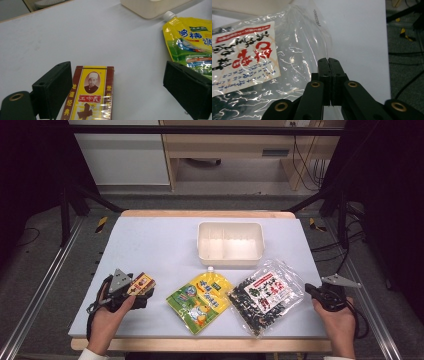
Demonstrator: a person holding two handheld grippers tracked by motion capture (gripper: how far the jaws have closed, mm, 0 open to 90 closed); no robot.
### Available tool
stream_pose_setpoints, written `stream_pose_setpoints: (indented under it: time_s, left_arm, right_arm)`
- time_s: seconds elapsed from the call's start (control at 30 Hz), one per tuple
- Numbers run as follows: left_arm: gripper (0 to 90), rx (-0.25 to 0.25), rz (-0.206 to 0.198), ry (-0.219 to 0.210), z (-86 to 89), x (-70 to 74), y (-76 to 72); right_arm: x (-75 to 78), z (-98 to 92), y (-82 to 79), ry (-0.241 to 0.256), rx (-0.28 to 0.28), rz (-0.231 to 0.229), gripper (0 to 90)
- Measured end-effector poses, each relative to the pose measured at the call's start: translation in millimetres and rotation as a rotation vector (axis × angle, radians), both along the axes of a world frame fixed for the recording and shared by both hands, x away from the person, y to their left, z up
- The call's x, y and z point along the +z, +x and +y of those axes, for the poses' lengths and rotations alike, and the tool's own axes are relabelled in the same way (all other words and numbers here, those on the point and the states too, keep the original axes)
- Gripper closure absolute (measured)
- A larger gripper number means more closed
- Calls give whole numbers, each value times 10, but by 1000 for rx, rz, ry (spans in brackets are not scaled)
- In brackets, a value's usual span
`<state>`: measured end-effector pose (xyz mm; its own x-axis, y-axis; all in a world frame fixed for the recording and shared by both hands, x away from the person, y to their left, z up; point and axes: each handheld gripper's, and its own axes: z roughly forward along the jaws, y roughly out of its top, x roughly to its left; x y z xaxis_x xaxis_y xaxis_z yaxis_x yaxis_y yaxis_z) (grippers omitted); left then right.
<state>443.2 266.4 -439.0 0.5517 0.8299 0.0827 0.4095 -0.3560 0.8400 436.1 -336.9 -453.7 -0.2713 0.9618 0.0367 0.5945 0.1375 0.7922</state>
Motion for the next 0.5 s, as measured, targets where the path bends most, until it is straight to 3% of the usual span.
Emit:
stream_pose_setpoints:
  time_s: [0.03, 0.07, 0.17, 0.4, 0.47, 0.5]
  left_arm:
    - [88, -13, 2, -10, -10, 10, -37]
    - [93, -18, 4, -12, -15, 13, -50]
    - [101, -40, 8, -20, -34, 33, -90]
    - [111, -86, 12, -46, -93, 170, -147]
    - [117, -101, 12, -59, -110, 214, -151]
    - [118, -120, 0, -52, -150, 296, -155]
  right_arm:
    - [142, -5, -77, -2, 20, -27, 900]
    - [221, -4, -112, 16, 31, -41, 900]
    - [477, 33, -178, 3, 92, -88, 900]
    - [1159, 192, -179, -42, 237, -157, 900]
    - [1227, 212, -176, -42, 254, -164, 900]
    - [1416, 264, -168, -48, 305, -180, 900]
